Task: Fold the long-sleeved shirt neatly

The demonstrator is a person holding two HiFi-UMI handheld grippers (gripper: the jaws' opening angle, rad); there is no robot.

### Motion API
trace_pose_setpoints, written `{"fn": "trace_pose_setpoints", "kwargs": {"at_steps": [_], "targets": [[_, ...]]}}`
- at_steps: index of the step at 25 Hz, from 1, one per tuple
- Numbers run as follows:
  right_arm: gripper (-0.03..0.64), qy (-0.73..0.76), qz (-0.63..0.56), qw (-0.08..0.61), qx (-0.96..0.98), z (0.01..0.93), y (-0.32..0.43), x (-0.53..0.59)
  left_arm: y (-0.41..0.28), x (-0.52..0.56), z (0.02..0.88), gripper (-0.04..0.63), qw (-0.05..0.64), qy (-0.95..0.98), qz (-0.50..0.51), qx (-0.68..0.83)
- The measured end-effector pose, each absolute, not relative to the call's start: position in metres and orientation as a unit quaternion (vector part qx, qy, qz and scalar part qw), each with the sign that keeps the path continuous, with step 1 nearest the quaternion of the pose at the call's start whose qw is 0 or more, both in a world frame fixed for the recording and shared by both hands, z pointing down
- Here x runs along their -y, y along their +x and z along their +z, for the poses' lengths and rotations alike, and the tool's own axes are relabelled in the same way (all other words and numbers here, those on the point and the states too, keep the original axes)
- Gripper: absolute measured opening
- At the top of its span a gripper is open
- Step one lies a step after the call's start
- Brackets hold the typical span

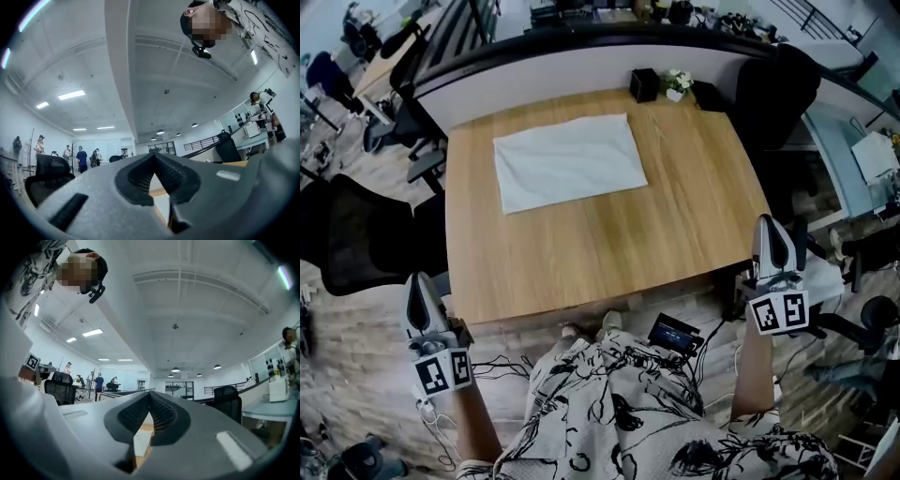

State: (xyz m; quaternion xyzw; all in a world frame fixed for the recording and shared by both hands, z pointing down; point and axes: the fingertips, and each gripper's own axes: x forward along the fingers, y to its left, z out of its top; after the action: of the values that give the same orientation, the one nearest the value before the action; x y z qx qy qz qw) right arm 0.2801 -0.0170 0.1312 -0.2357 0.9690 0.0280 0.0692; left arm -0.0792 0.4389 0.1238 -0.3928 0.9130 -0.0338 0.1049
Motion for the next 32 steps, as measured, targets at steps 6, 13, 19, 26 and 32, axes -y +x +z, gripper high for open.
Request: {"fn": "trace_pose_setpoints", "kwargs": {"at_steps": [6,13,19,26,32], "targets": [[0.006,-0.269,-0.017,0.079,-0.96,0.134,0.295,0.007,-0.083,-0.463,0.125,0.002,0.078,-0.402,-0.001,-0.912],[0.006,-0.278,-0.029,0.071,-0.958,0.146,0.292,-0.01,-0.09,-0.495,0.136,0.002,0.06,-0.37,0.011,-0.927],[0.006,-0.269,-0.026,0.057,-0.961,0.156,0.274,-0.026,-0.086,-0.51,0.151,0.002,0.045,-0.353,0.027,-0.934],[0.006,-0.245,-0.012,0.041,-0.969,0.152,0.245,-0.035,-0.084,-0.503,0.145,0.002,0.049,-0.362,0.006,-0.931],[0.006,-0.231,-0.004,0.032,-0.972,0.149,0.234,-0.045,-0.082,-0.502,0.15,0.002,0.044,-0.368,0.0,-0.929]]}}
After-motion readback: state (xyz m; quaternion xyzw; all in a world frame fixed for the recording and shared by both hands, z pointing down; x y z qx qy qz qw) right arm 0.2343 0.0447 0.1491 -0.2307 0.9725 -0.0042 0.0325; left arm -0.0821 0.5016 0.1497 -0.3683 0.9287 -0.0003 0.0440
